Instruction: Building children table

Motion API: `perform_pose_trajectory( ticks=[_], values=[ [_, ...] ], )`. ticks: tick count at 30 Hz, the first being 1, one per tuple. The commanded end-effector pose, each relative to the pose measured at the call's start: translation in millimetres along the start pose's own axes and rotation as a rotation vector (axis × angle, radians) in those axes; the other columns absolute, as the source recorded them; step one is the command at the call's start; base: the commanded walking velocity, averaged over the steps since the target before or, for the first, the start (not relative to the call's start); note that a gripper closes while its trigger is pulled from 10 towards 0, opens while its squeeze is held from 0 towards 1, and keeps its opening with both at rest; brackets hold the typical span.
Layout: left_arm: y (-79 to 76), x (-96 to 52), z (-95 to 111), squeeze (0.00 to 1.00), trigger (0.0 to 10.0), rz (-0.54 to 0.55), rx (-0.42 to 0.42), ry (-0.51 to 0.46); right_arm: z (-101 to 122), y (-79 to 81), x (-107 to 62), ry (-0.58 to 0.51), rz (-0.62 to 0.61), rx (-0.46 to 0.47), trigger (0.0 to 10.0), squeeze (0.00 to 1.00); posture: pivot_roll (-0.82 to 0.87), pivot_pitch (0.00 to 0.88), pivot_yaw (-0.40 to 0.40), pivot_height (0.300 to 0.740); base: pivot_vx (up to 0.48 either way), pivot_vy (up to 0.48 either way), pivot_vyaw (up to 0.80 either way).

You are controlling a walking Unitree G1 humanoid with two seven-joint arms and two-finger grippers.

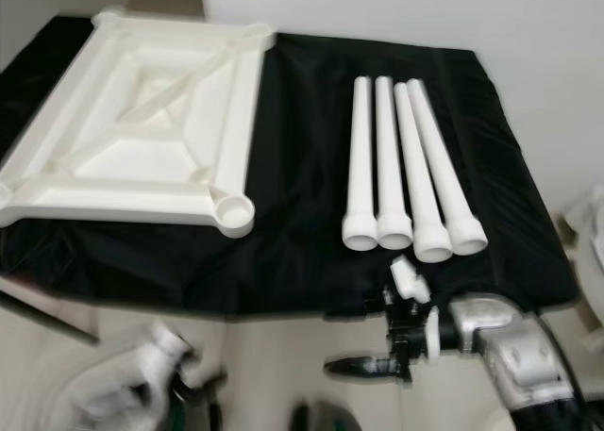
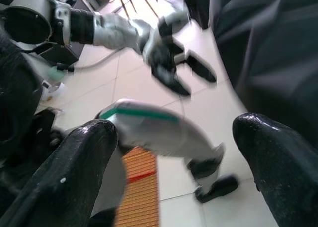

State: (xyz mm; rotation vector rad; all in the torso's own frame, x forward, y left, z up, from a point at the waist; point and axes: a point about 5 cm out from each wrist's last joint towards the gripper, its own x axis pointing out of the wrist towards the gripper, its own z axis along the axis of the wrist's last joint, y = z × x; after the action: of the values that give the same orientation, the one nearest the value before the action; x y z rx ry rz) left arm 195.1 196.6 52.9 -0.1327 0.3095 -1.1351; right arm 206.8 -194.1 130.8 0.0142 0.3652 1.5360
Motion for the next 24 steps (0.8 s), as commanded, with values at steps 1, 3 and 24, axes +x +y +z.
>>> perform_pose_trajectory(
  ticks=[1, 3, 24],
  values=[
    [-43.2, -7.3, 99, 0.00, 10.0, -0.299, 0.105, -0.208, -1, -0.3, -1.0, -0.014, -0.002, 0.031, 10.0, 0.00, 0.07, 0.065, -0.029, 0.740, 0.000, 0.000, 0.00],
    [-60.4, -9.4, 127, 0.00, 10.0, -0.360, 0.142, -0.193, 1, -4.1, -1.1, -0.021, -0.005, 0.023, 10.0, 0.00, 0.08, 0.064, -0.028, 0.740, 0.000, 0.000, 0.00],
    [-51.5, -2.4, 161, 0.00, 10.0, -0.173, 0.149, -0.239, 32, -54.1, 5.2, -0.229, -0.275, -0.067, 10.0, 0.00, 0.08, 0.053, -0.025, 0.740, 0.000, 0.000, 0.00]
  ],
)
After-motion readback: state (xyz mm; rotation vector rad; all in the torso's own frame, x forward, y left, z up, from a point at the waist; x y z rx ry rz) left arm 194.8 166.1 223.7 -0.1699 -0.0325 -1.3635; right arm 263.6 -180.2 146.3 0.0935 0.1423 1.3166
